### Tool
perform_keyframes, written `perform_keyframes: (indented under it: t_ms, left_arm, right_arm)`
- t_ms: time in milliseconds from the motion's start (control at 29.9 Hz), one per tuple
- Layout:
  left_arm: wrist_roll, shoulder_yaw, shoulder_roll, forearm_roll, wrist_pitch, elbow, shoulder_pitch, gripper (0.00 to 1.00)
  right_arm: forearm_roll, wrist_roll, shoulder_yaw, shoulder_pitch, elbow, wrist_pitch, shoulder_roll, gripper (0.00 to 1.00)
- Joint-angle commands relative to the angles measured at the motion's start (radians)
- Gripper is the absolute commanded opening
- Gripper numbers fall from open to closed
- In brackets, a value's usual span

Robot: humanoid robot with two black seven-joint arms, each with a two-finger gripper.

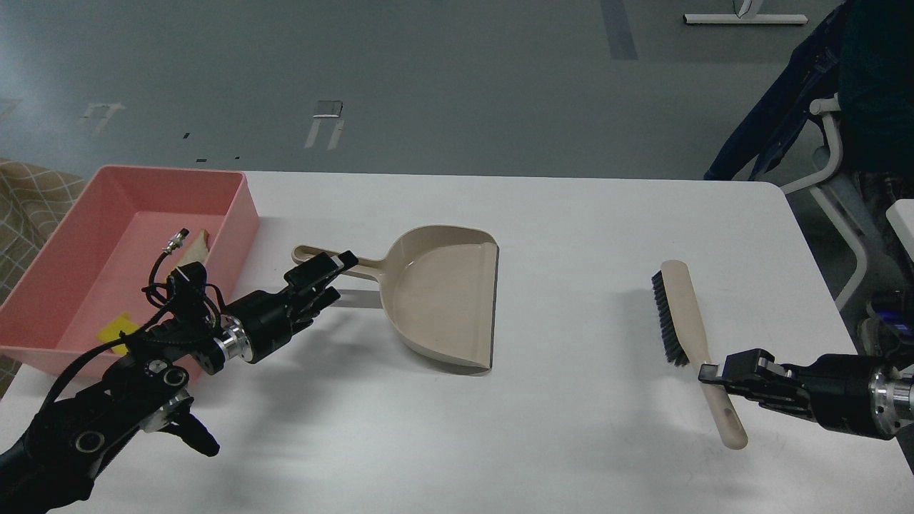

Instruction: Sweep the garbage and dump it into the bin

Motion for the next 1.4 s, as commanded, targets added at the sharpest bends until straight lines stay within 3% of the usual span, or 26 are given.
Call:
perform_keyframes:
  t_ms: [0,401,735,936,1103,1136,1270,1370]
  left_arm:
    - [0.001,-0.001,0.002,0.0,0.0,-0.002,-0.001,0.98]
    - [0.0,-0.002,0.02,-0.002,-0.002,-0.022,0.0,0.98]
    - [-0.004,-0.014,0.114,-0.011,-0.023,-0.104,0.037,0.98]
    - [-0.038,-0.126,0.198,-0.014,-0.095,-0.159,0.141,0.98]
    - [-0.041,-0.296,0.249,-0.061,-0.216,-0.197,0.195,0.98]
    - [-0.041,-0.354,0.25,-0.103,-0.25,-0.199,0.2,0.98]
    - [-0.026,-0.52,0.249,-0.25,-0.25,-0.197,0.191,0.98]
    - [-0.01,-0.564,0.246,-0.328,-0.25,-0.197,0.151,0.98]
  right_arm:
    - [0.001,0.0,0.001,0.0,0.0,0.0,0.0,0.31]
    - [0.002,0.0,-0.001,-0.011,-0.006,0.002,-0.001,0.48]
    - [0.005,0.001,0.012,-0.011,0.008,0.005,-0.05,0.6]
    - [0.009,0.003,0.042,-0.011,0.008,0.002,-0.089,0.73]
    - [0.085,0.003,0.105,-0.011,0.008,0.005,-0.104,0.84]
    - [0.094,0.003,0.131,-0.011,0.006,0.002,-0.104,0.92]
    - [0.185,0.001,0.257,-0.011,-0.008,-0.005,-0.078,0.95]
    - [0.257,0.001,0.34,-0.011,-0.026,-0.008,-0.034,0.96]
